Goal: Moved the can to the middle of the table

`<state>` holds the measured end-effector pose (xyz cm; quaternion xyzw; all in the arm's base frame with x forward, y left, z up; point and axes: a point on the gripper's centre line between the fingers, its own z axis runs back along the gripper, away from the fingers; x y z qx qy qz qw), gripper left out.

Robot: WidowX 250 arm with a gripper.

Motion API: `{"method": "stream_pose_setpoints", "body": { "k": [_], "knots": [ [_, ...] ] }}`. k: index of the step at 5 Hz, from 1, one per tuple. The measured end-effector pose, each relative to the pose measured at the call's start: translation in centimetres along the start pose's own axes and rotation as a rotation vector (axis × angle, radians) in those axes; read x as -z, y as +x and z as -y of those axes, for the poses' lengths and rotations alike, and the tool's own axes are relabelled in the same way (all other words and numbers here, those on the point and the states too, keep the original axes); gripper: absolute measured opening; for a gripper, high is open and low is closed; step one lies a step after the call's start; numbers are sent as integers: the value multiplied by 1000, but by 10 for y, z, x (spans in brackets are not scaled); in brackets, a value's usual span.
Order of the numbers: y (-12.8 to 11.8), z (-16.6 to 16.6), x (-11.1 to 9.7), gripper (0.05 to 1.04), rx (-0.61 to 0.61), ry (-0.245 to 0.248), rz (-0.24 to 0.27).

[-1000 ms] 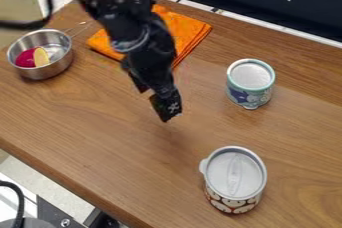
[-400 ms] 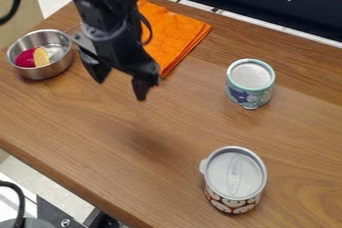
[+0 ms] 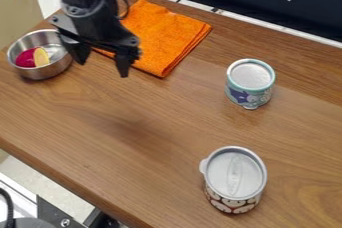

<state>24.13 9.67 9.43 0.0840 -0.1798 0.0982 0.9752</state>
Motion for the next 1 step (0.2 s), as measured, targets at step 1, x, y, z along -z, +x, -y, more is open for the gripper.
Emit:
{"method": "stream_pose_setpoints", "body": {
  "k": [1],
  "knots": [
    [10, -23, 2, 995, -29, -29, -13]
  ]
}}
